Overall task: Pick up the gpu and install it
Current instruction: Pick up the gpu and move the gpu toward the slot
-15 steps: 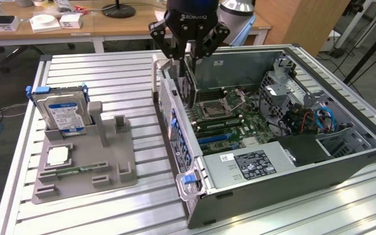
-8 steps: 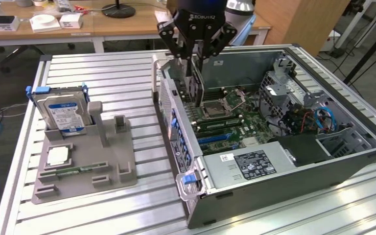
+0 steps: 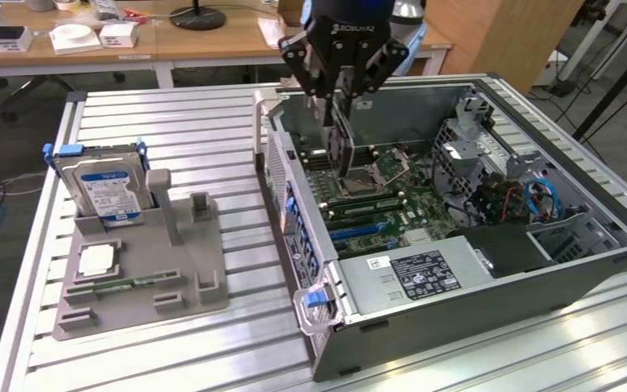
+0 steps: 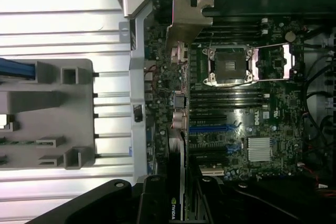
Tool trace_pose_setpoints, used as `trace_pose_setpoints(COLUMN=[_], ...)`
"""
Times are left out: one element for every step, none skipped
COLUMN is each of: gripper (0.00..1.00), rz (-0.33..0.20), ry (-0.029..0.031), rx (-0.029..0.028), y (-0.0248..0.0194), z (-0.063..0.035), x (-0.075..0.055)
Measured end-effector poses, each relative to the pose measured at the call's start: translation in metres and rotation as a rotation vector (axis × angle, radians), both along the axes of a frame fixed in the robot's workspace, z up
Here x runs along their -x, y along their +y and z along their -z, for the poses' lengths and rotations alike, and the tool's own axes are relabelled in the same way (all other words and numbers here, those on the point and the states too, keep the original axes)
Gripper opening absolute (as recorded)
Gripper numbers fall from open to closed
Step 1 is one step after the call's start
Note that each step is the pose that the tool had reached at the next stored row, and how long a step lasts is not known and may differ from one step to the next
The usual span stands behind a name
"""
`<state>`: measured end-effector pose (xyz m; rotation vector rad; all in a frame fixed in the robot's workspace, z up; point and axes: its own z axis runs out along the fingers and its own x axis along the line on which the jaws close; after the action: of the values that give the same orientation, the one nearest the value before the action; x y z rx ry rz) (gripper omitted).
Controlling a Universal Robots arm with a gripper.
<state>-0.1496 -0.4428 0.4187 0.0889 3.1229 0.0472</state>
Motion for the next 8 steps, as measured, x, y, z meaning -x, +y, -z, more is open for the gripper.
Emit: trace_pose_setpoints(gripper=[0.26, 0.26, 0.26, 0.26, 0.26, 0.26, 0.26, 0.26], rz=[0.0, 0.0, 0.0, 0.0, 0.0, 0.0, 0.0, 0.0], ry=[0.0, 0.0, 0.0, 0.0, 0.0, 0.0, 0.0, 0.0], rx=[-0.0001, -0.0001, -0.0001, 0.0, 0.0, -0.0001, -0.0001, -0.0001], y=[0.0, 0.0, 0.0, 0.0, 0.0, 0.0, 0.0, 0.0], z=[0.0, 0.0001, 0.0, 0.0, 0.0, 0.0, 0.0001, 0.0001], x=[-0.003, -0.006, -0.01, -0.013, -0.016, -0.019, -0.022, -0.025])
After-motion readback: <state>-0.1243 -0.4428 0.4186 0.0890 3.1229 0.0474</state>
